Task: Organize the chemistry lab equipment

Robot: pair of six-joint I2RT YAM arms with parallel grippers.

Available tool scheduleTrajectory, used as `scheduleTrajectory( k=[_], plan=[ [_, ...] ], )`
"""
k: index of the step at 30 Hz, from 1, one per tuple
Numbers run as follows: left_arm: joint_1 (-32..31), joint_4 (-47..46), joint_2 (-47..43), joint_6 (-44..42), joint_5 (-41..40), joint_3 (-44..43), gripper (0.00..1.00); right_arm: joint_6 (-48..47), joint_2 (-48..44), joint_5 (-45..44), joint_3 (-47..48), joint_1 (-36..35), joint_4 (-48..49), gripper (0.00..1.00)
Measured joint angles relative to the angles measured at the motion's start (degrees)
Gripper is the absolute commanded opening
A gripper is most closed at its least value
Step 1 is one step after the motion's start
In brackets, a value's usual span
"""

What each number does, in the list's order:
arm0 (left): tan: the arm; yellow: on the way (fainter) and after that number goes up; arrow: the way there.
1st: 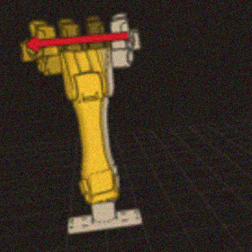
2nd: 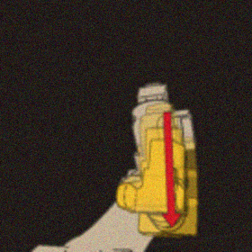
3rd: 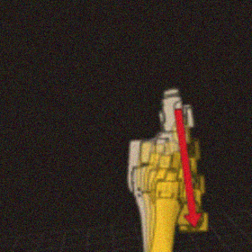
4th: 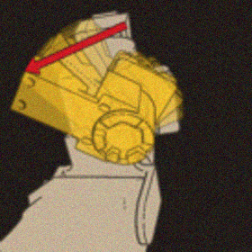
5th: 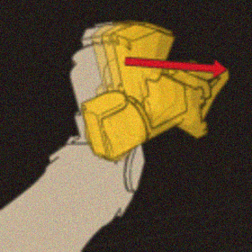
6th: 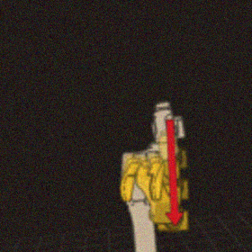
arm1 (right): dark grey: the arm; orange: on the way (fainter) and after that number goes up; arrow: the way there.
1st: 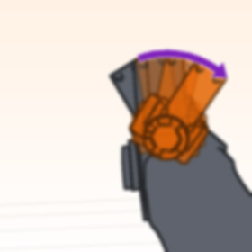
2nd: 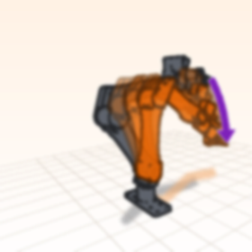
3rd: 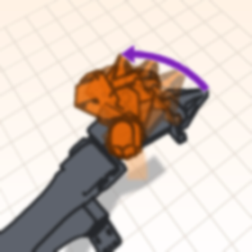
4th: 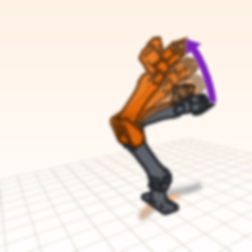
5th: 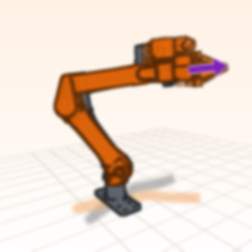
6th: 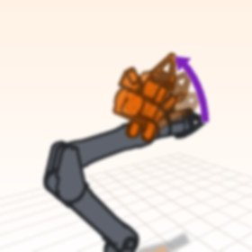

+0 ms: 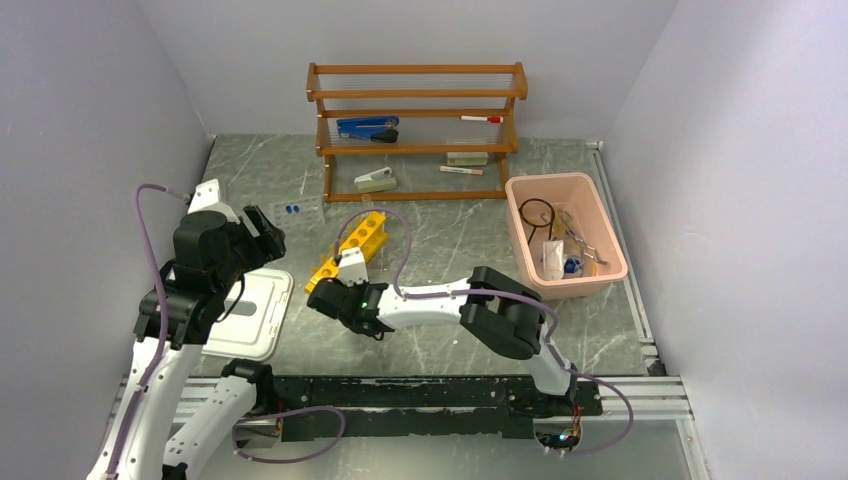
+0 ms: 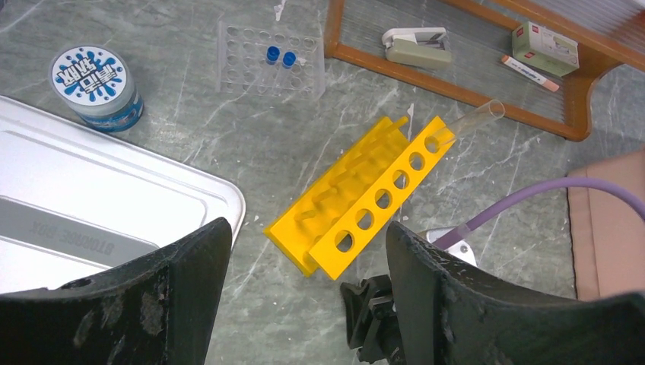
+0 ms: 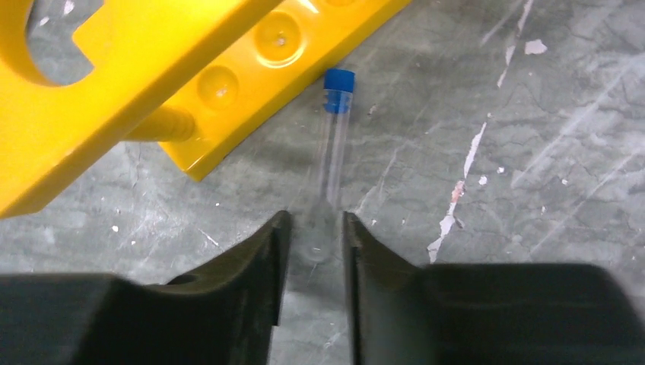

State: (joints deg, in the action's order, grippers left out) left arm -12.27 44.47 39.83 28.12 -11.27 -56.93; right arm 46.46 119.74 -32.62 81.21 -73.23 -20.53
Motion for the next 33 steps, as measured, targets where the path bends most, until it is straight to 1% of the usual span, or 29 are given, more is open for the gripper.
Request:
scheduleTrajectory(
  k=[3,6,10,14,17,20,22,25,27,30,33],
  plan=[
    [-0.4,0.0,0.2,0.0,-0.3,0.0,0.78,0.7,0.0,-0.6,0.0,0.0,-0.7,0.21],
    [-0.7,0.0,0.2,0.0,-0.6,0.0,0.78,1.0,0.0,-0.9,0.0,0.0,-0.8,0.19],
    [-0.7,0.0,0.2,0.0,-0.8,0.0,0.78,1.0,0.0,-0.8,-0.1,0.3,-0.7,0.1],
    [-0.7,0.0,0.2,0.3,-0.8,0.0,0.79,0.8,-0.3,-0.6,-0.9,0.7,0.5,0.07],
    [-0.7,0.0,0.4,0.9,-0.4,0.0,0.81,0.3,-2.1,-0.6,-4.0,0.9,3.1,0.06],
    [-0.7,-0.4,1.1,1.4,1.0,0.2,0.83,-1.2,-7.3,-0.5,-11.1,1.0,5.0,0.06],
    [-0.7,-1.0,1.9,1.7,3.0,0.6,0.86,-2.7,-11.5,-0.2,-16.1,1.0,7.1,0.05],
    [-0.7,-2.8,3.1,1.9,7.3,1.4,0.88,-6.8,-20.7,0.4,-24.5,1.0,12.3,0.05],
    [-0.7,-4.8,4.6,2.1,12.4,1.8,0.88,-10.2,-27.1,1.0,-28.3,1.0,16.5,0.05],
    [-0.7,-8.7,7.5,2.8,21.3,2.4,0.86,-15.3,-34.2,1.8,-30.6,1.0,21.9,0.05],
    [-0.7,-13.1,10.2,4.1,30.5,3.0,0.83,-20.2,-38.5,2.9,-30.7,1.0,26.7,0.06]
  ],
)
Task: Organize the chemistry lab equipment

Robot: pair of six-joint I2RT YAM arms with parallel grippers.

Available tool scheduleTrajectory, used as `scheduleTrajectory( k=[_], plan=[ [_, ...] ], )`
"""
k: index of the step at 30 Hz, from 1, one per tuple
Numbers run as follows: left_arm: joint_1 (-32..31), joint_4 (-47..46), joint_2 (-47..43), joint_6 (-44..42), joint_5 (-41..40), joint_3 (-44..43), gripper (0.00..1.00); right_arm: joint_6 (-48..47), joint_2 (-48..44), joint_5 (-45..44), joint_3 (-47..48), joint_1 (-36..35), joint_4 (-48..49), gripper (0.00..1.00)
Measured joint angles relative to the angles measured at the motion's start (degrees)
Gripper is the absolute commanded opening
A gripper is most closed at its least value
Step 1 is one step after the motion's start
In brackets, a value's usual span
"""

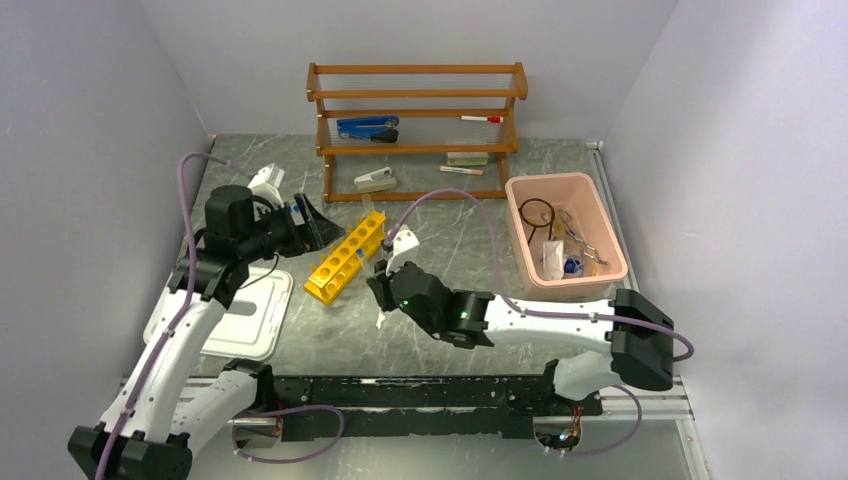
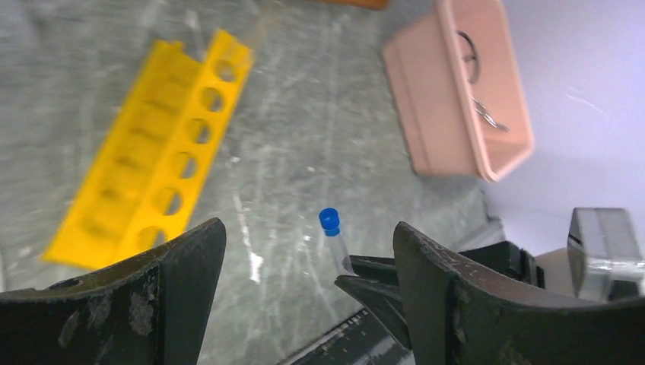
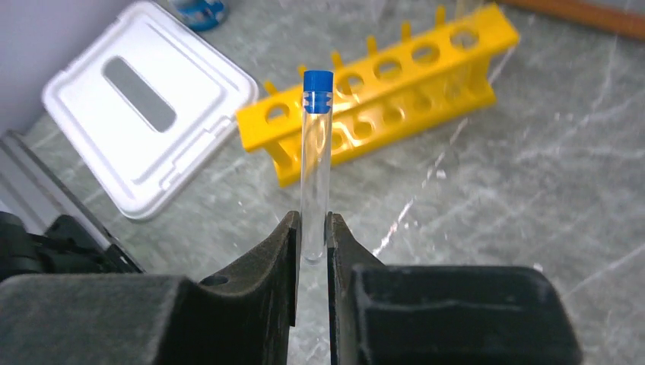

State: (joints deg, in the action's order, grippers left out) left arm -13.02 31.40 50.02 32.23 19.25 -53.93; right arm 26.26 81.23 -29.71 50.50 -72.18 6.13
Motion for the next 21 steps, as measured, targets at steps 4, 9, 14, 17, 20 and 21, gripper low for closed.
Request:
scheduleTrajectory(
  k=[4,9,14,17,20,21],
  plan=[
    [0.0,-5.2,3.6,2.2,10.8,1.6,0.75,-5.5,-2.8,1.4,0.0,0.1,4.3,0.06],
    [0.0,-8.8,7.3,4.6,18.9,4.0,0.57,-8.8,-2.9,2.8,0.0,0.3,6.4,0.06],
    [0.0,-10.3,9.3,5.3,22.9,5.0,0.45,-9.8,-2.9,3.6,0.0,0.5,7.5,0.06],
    [0.0,-9.8,10.0,4.1,23.6,5.0,0.37,-10.2,-2.9,3.9,0.0,0.7,7.9,0.06],
    [0.0,-9.4,10.4,3.0,23.9,4.9,0.27,-10.8,-2.9,4.5,-0.1,0.9,7.9,0.06],
    [0.0,-9.5,10.5,2.9,24.2,4.9,0.26,-11.0,-2.8,4.6,-0.2,0.9,8.0,0.06]
  ],
)
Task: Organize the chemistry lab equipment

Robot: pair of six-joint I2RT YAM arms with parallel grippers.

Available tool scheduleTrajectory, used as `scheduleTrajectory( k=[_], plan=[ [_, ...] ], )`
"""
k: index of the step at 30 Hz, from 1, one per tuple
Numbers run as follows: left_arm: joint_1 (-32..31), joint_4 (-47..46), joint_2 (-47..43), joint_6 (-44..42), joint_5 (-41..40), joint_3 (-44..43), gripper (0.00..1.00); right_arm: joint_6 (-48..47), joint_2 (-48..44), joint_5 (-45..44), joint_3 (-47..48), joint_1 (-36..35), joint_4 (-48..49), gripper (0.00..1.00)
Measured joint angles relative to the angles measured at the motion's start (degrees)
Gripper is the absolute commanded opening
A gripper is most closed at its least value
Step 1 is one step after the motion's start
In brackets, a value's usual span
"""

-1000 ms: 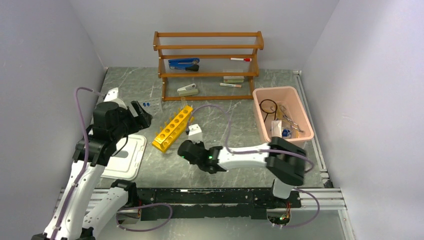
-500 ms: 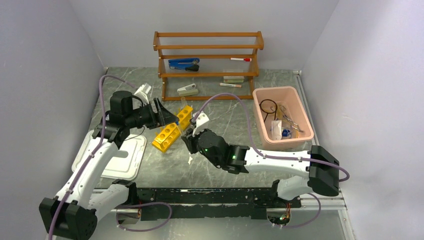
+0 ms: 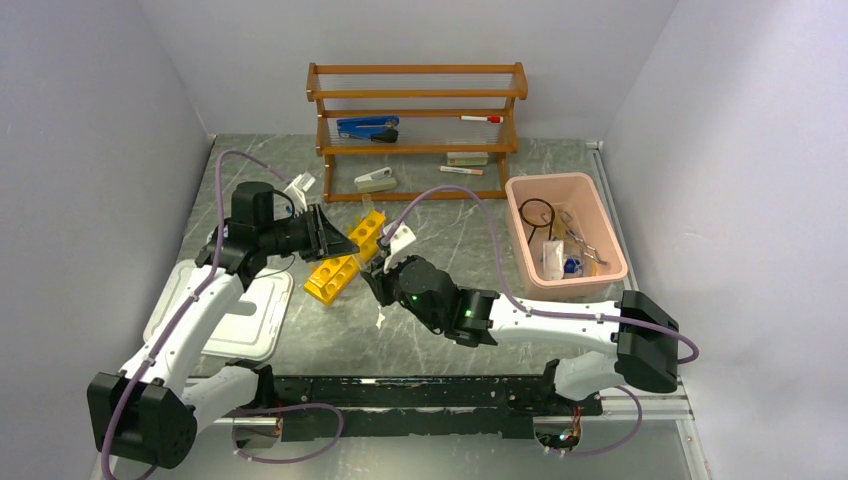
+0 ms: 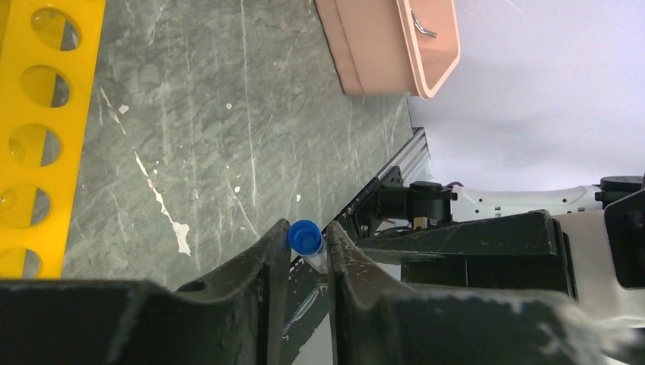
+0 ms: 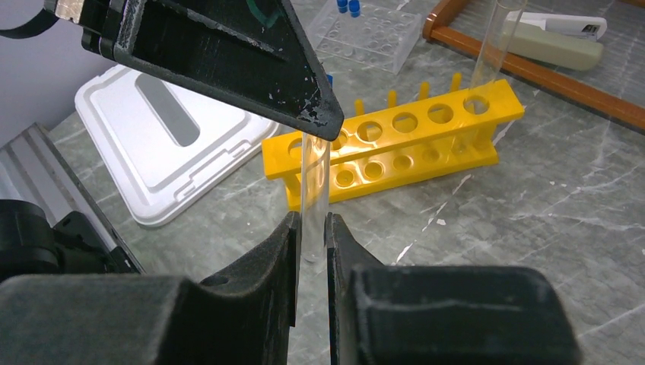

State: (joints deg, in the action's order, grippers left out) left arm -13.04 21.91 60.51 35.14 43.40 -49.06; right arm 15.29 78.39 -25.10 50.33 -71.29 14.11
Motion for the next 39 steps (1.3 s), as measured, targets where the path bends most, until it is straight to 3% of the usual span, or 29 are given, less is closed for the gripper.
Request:
scheduleTrajectory(
  k=[3,5,6,10,13,17,23,30,34,39],
  plan=[
    [0.0,-0.3,0.1,0.0,0.8,0.0,0.2,-0.6,0.0,0.3,-0.4,0.1,0.4,0.06],
    [0.0,-0.7,0.1,0.1,1.5,0.0,0.07,-1.0,0.0,0.5,-0.8,0.2,1.1,0.07],
    [0.0,-1.0,0.1,0.2,1.8,0.0,0.05,-1.1,0.0,0.6,-1.0,0.2,1.3,0.1],
    [0.0,-1.7,0.2,0.2,2.3,0.0,0.05,-0.9,0.0,0.7,-1.1,0.5,1.5,0.49],
    [0.0,-0.8,0.2,-1.3,1.5,-0.7,0.05,0.2,0.0,0.0,-1.0,0.8,1.0,0.65],
    [0.0,2.9,0.2,-5.4,-5.2,-5.2,0.05,1.1,-0.2,-0.4,-1.3,1.4,1.0,0.66],
    [-0.1,4.5,-4.1,-13.0,-28.3,-8.5,0.05,2.3,-1.2,-0.3,-2.4,2.6,1.0,0.64],
    [0.0,-5.0,-6.1,-22.0,-50.3,-3.5,0.05,3.6,-2.8,1.5,-4.8,6.2,1.0,0.62],
    [0.7,-11.6,-0.9,-24.1,-56.2,1.3,0.05,4.0,-3.1,3.6,-6.5,10.2,1.4,0.61],
    [2.5,-20.7,4.7,-27.0,-57.5,8.8,0.05,3.9,-3.1,5.8,-7.0,14.0,2.0,0.61]
  ],
)
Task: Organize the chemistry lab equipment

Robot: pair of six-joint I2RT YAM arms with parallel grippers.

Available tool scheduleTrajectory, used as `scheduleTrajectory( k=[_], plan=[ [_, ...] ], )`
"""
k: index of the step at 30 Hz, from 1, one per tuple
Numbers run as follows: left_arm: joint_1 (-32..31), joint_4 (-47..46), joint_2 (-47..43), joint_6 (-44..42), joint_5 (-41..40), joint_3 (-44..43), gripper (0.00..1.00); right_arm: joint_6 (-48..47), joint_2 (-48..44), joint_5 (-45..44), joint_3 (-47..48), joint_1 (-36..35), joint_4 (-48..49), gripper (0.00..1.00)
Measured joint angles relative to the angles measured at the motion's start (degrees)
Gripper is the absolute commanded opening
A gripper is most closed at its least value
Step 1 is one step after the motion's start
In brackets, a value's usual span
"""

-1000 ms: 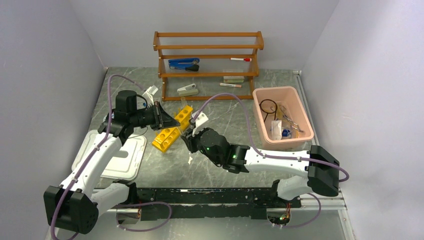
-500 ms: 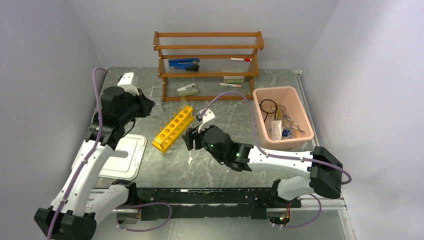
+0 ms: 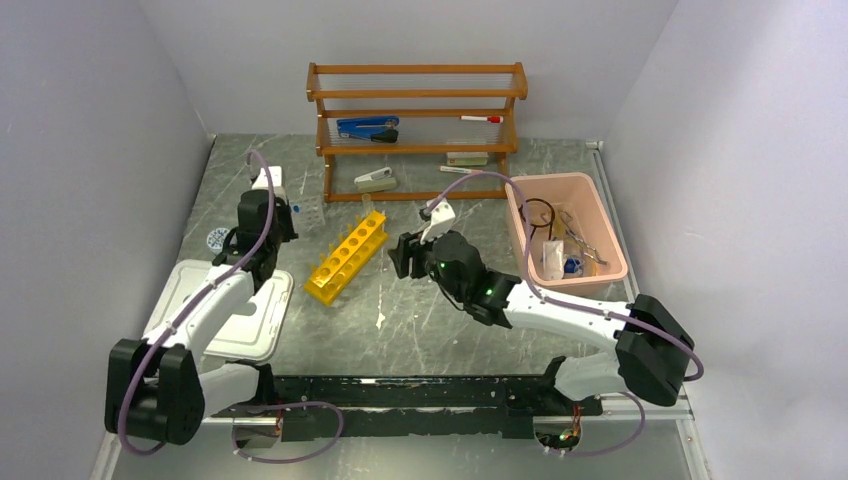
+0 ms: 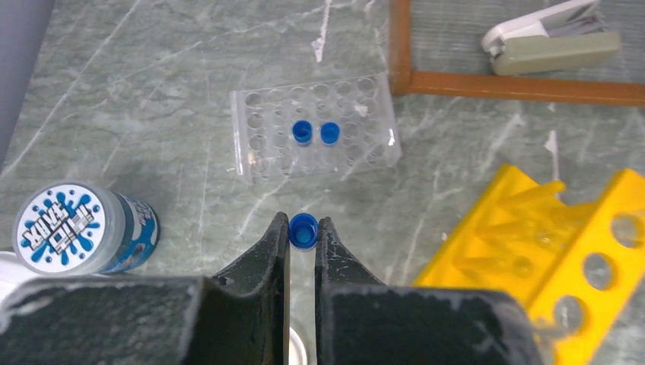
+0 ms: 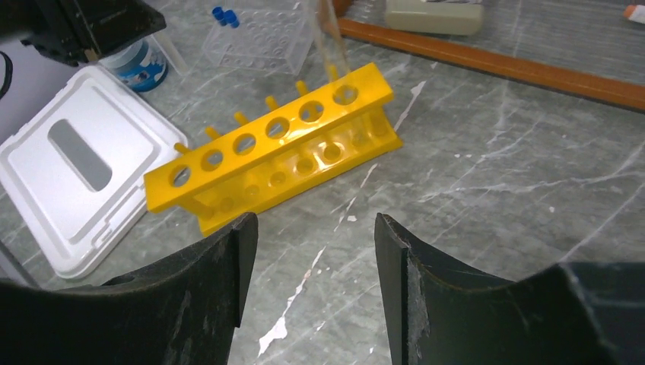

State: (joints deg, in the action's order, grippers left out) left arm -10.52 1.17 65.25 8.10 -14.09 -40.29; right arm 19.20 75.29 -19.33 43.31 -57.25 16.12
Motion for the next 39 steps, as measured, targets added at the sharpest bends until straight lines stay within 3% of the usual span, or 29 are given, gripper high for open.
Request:
scheduleTrajectory(
  k=[6,18,26,39],
  plan=[
    [5.2,-9.7,4.9,-3.5,2.0,2.6,0.05,-0.3,0.0,2.2,-0.1,3.6,1.2,0.6],
    [15.4,-25.4,14.9,-6.0,20.0,3.7,0.05,-0.3,0.6,5.2,-0.7,6.8,2.1,0.59],
    [16.0,-30.5,19.6,-7.3,27.4,4.0,0.05,-0.3,0.6,5.9,-1.2,7.5,2.9,0.59],
    [16.0,-32.1,20.5,-10.1,26.8,4.5,0.05,0.1,0.6,6.6,-1.7,8.4,3.0,0.59]
  ],
)
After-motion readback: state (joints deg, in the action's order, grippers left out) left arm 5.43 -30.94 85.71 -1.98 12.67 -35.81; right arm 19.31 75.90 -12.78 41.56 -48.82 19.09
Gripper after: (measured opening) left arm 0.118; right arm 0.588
